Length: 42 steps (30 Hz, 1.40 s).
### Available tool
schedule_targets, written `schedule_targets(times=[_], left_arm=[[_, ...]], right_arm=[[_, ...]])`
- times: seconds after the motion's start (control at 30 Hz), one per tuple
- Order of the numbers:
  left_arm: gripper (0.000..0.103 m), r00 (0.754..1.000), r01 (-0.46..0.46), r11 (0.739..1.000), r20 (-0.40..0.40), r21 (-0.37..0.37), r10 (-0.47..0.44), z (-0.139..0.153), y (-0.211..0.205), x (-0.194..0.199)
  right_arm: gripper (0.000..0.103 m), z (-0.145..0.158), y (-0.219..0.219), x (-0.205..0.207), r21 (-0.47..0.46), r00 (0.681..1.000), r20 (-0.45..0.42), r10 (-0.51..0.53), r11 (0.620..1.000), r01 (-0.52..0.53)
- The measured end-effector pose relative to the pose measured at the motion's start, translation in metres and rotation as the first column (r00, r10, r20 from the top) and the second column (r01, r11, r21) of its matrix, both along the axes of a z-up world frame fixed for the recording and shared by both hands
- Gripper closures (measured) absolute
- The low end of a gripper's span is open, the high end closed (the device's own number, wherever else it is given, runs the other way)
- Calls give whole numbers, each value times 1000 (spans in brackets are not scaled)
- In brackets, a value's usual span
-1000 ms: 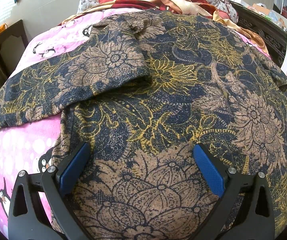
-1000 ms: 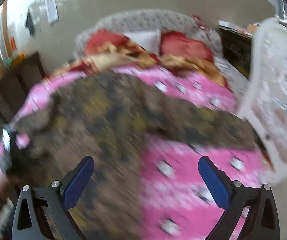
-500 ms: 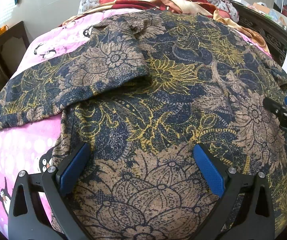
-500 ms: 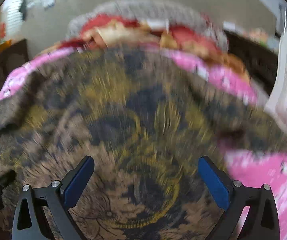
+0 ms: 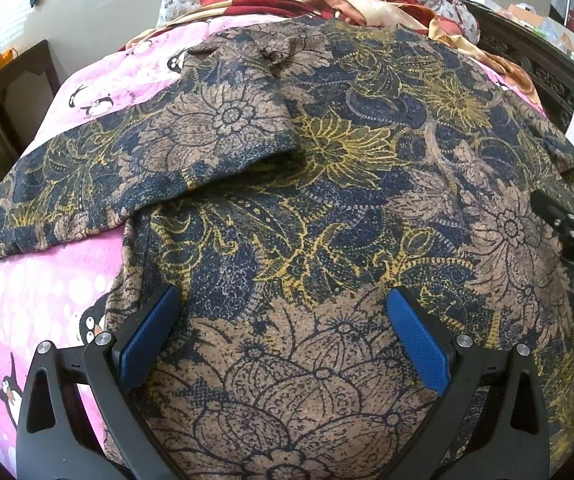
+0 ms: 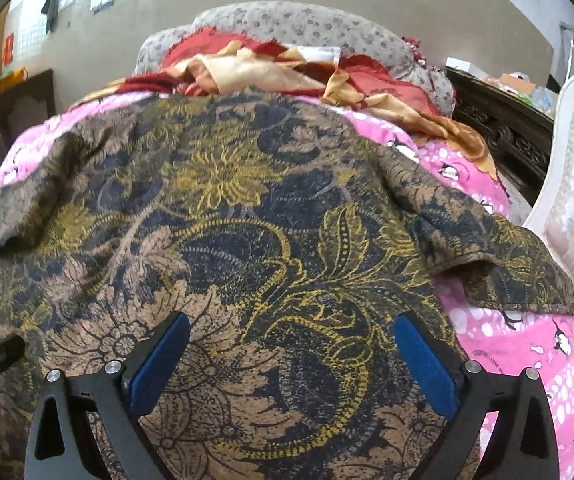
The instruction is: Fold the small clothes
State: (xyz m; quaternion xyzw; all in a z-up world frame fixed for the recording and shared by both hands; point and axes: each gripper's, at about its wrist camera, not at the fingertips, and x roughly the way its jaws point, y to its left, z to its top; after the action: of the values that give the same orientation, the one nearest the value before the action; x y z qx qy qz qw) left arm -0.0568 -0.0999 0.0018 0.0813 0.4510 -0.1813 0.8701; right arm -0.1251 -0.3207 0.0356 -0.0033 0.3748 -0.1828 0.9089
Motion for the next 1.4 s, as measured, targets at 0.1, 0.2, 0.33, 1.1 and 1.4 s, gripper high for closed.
schedule_targets(times=[0.1,0.2,0.33,1.1,1.4], left_arm=[[0,999,-30,999,-14,26,30,13,-1,-1],[0,999,-42,999,29,-4,42,35,1,-8],[0,992,-72,997,106,11,70,60,2,-18],[0,961,-192,981,202,-9,190,93,52,-13],[0,972,-169,986,171,11,164,80,32,-4]], right_arm=[[2,13,-1,-9,3,999,35,-3,1000,2],[2,28,0,-21,-2,999,51,4,1000,-3],[2,49,6,-40,-8,996,79,41,999,-40],[2,61,7,-26,-16,990,132,55,998,-53],[2,41,-18,-26,7,994,110,6,1000,-7]])
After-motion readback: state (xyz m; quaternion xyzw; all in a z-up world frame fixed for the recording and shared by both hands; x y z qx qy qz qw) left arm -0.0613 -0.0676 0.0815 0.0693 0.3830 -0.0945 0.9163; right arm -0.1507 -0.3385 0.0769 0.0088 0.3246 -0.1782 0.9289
